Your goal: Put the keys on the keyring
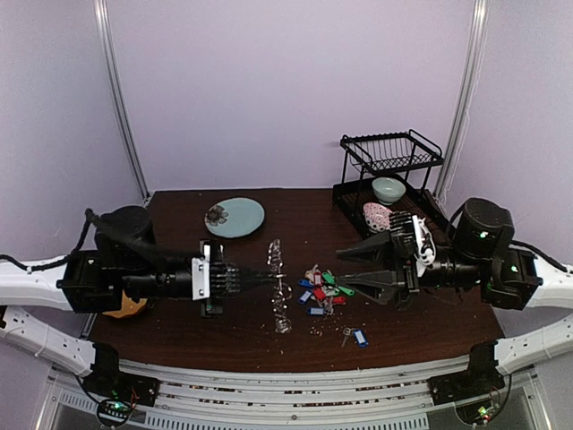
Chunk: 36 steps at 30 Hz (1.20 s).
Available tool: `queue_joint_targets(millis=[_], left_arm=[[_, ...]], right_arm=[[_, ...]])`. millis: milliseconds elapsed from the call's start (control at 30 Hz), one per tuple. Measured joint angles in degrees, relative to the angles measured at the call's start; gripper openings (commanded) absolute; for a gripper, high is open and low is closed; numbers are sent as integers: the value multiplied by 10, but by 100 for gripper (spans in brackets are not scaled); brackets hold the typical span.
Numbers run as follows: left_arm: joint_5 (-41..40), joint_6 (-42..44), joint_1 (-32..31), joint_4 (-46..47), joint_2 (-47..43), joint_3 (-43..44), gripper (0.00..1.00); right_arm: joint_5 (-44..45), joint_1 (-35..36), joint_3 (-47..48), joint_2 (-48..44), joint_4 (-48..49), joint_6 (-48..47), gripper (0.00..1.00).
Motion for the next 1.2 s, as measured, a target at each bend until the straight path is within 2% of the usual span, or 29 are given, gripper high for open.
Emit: queue_joint_targets(millis=[133, 300, 400, 567, 900, 1100, 1200], left_arm=[[-9, 132, -40, -63, 2, 49, 0], [-82, 259, -114, -113, 40, 103, 0], [-108, 312, -137, -129, 53, 112, 0], [-136, 363, -137, -132, 61, 115, 0], [-155, 374, -137, -121, 78, 131, 0], [-197, 271, -133, -53, 84, 120, 0], [-215, 215, -127, -36, 83, 106, 0]], right_arm=[[-16, 0, 0, 0, 4, -9, 38], [-32, 0, 2, 7, 10, -31, 39], [-44, 0, 8, 13, 9, -50, 38], [-59, 0, 17, 13, 9, -75, 37], [-83, 0, 56, 34, -4, -114, 38], [-97, 0, 58, 40, -17, -115, 38], [-97, 0, 61, 44, -25, -115, 35]])
